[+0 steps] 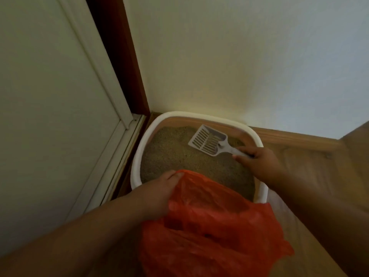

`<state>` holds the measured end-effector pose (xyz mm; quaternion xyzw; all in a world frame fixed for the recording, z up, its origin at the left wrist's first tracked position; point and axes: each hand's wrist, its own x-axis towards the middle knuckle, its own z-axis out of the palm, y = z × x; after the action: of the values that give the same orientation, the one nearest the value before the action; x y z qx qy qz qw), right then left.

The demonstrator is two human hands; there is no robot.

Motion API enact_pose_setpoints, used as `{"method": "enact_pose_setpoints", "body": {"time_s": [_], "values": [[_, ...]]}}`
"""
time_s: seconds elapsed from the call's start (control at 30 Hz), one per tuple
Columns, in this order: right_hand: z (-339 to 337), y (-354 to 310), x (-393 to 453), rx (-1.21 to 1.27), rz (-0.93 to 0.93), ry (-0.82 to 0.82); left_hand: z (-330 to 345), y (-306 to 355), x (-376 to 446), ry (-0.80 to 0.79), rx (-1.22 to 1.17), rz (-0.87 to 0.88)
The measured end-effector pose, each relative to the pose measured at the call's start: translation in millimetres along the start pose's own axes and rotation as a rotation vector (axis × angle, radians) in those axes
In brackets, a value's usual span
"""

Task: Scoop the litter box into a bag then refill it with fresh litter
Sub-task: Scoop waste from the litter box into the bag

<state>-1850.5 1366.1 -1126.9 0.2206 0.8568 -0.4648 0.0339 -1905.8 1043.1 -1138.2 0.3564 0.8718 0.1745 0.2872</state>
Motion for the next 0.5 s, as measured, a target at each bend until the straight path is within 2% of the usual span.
{"method": "enact_pose_setpoints", "body": {"time_s": [0.13,0.4,0.5], "values": [[-14.7,-6.4,-34.0,0.038,0.039,0.113,11.3,6.0,-5.1,-0.066,-0.088,0.043],[-33.0,25.6,-71.9,0.073,0.029,0.049,34.8,22.0,-23.2,-0.106,-0.143,0.038],[-33.9,41.1,-87.5,0.068,0.012,0.009,36.6,19.8,-21.7,-0.051,-0.125,0.021]]}}
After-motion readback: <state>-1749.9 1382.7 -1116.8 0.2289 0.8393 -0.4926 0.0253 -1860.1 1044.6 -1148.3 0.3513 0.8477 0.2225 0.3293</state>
